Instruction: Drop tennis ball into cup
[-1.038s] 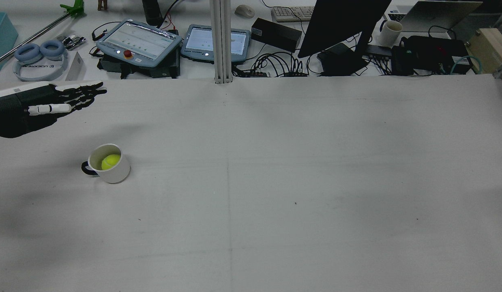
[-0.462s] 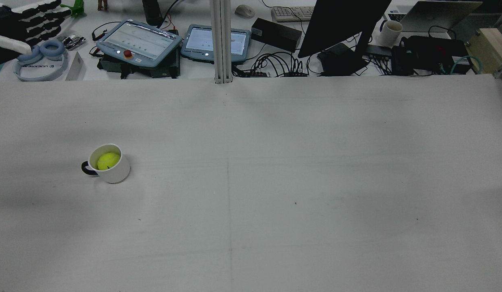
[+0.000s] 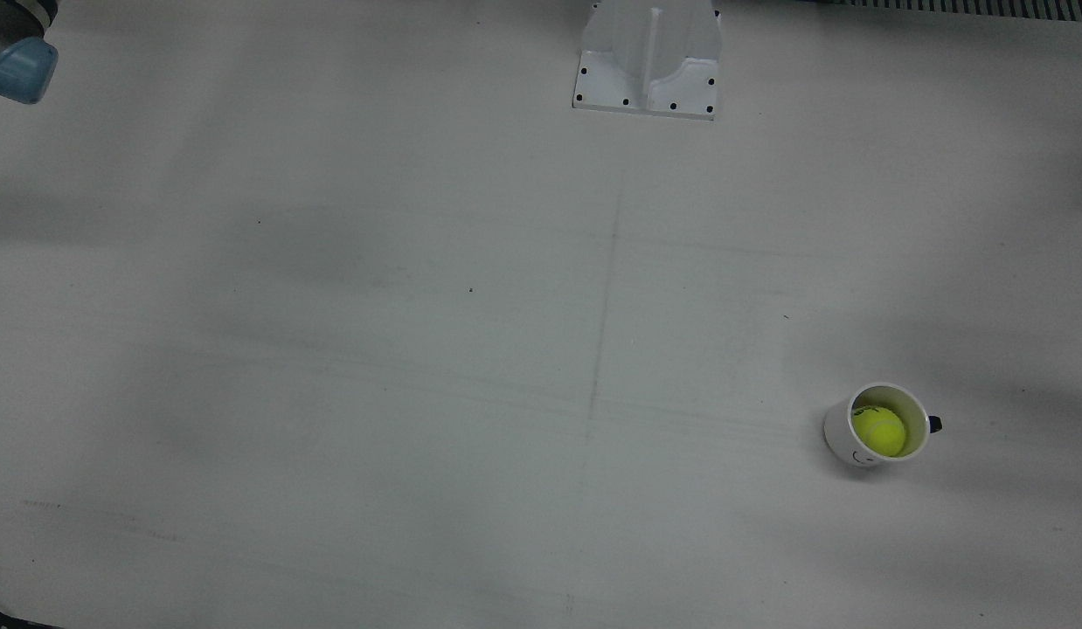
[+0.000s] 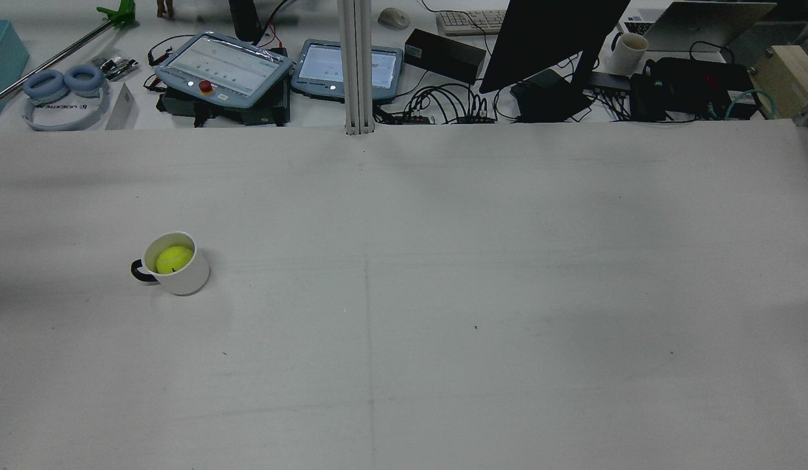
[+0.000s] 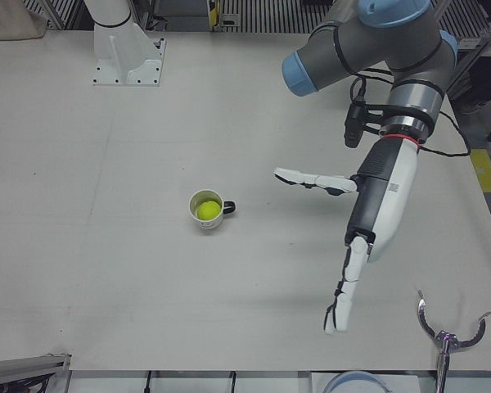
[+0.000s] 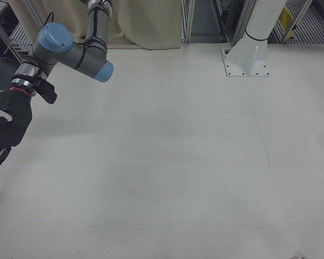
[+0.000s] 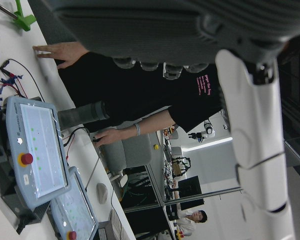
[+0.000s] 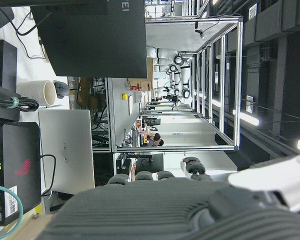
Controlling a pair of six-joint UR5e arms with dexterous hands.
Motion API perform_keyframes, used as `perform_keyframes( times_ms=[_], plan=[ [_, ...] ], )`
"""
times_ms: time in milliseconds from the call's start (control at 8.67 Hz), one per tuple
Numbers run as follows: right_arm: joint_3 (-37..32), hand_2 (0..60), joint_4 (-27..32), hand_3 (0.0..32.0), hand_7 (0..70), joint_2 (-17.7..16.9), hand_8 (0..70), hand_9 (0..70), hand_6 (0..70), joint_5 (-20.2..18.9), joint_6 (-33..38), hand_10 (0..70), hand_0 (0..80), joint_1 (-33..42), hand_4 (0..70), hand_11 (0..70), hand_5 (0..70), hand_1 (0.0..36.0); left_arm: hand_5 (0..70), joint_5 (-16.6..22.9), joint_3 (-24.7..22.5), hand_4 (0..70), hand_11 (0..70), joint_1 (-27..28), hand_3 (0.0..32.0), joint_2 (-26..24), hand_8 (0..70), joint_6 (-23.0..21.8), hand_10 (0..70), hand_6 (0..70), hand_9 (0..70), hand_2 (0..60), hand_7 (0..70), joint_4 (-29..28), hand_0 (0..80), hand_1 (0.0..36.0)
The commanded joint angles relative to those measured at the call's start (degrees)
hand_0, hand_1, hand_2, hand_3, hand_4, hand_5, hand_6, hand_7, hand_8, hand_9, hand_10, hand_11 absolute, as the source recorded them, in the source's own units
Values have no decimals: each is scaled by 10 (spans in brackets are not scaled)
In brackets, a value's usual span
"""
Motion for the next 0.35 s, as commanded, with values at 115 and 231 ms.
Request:
perform_keyframes(
  times_ms=[115, 231],
  plan=[
    [0, 0, 0, 0, 0, 0, 0, 0, 0, 0, 1, 0, 0, 0, 0, 0, 0, 0, 8, 1, 8, 0, 0, -15, 0, 3, 0, -6, 0, 1, 3, 0, 85, 10, 509, 210],
    [0, 0, 0, 0, 0, 0, 0, 0, 0, 0, 1, 0, 0, 1, 0, 0, 0, 0, 5, 1, 5, 0, 0, -15, 0, 6, 0, -6, 0, 0, 3, 0, 88, 10, 507, 209]
  ],
)
